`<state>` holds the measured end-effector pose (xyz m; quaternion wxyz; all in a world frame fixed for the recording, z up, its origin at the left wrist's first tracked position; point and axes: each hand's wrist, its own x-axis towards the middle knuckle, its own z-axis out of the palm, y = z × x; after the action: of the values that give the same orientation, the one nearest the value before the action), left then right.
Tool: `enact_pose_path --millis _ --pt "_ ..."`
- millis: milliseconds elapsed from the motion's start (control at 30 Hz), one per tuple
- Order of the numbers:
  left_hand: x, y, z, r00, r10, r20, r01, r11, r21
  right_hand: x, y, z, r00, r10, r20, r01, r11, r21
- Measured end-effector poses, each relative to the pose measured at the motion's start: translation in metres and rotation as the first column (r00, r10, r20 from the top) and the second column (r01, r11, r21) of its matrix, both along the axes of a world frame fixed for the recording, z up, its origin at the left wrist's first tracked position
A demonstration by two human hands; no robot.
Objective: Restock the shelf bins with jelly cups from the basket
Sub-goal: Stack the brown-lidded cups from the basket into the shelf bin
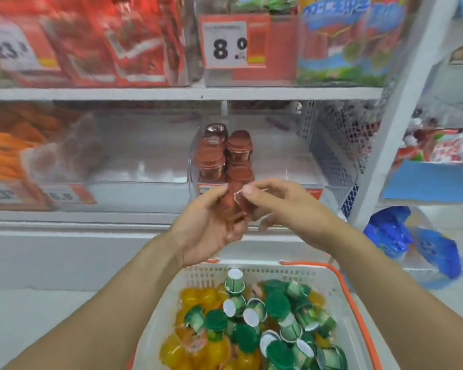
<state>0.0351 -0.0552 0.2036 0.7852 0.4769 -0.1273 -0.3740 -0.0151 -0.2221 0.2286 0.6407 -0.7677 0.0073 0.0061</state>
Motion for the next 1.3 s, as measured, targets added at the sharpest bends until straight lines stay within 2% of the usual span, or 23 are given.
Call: enact_pose_path --millis 167,300,367,433,500,567,633,700,967,1300 --pt "0.011 -0.006 0.024 0.948 0.206 0.242 -0.227 0.972 0.062 0.011 -0.008 0.012 0.992 -0.118 0.046 0.118 0.993 -0.012" --pt "0.011 -0.006 0.02 0.893 0.345 0.288 -0.381 0.921 0.079 0.022 0.0 0.012 0.969 -0.201 0.145 0.2 0.98 0.026" --pt "0.015 -0.01 0.019 0.859 0.362 0.361 -0.422 0.901 0.101 0.03 0.003 0.012 0.942 -0.248 0.228 0.244 0.969 0.043" --pt "0.018 -0.009 0.019 0.791 0.329 0.515 -0.474 0.862 0.178 0.039 0.002 0.013 0.894 -0.332 0.302 0.326 0.943 0.074" --pt "0.023 0.0 0.014 0.667 0.237 0.707 -0.584 0.755 0.298 0.049 -0.004 0.013 0.841 -0.407 0.356 0.416 0.908 0.054" --pt "0.024 0.013 0.004 0.534 -0.015 0.845 -0.652 0.629 0.423 0.058 -0.008 0.007 0.813 -0.45 0.369 0.472 0.881 0.032" --pt "0.024 0.022 -0.009 0.464 -0.24 0.853 -0.659 0.55 0.513 0.067 -0.01 -0.003 0.801 -0.478 0.361 0.504 0.863 0.025" --pt "0.024 0.024 -0.017 0.431 -0.297 0.852 -0.66 0.541 0.522 0.076 -0.008 -0.013 0.812 -0.456 0.365 0.503 0.863 -0.04" --pt "0.026 0.026 -0.022 0.404 -0.28 0.871 -0.67 0.557 0.49 0.088 0.002 -0.012 0.805 -0.351 0.478 0.536 0.776 -0.332" --pt "0.027 0.028 -0.022 0.381 -0.292 0.877 -0.675 0.561 0.479 0.089 0.002 -0.007 0.795 -0.349 0.496 0.559 0.739 -0.377"
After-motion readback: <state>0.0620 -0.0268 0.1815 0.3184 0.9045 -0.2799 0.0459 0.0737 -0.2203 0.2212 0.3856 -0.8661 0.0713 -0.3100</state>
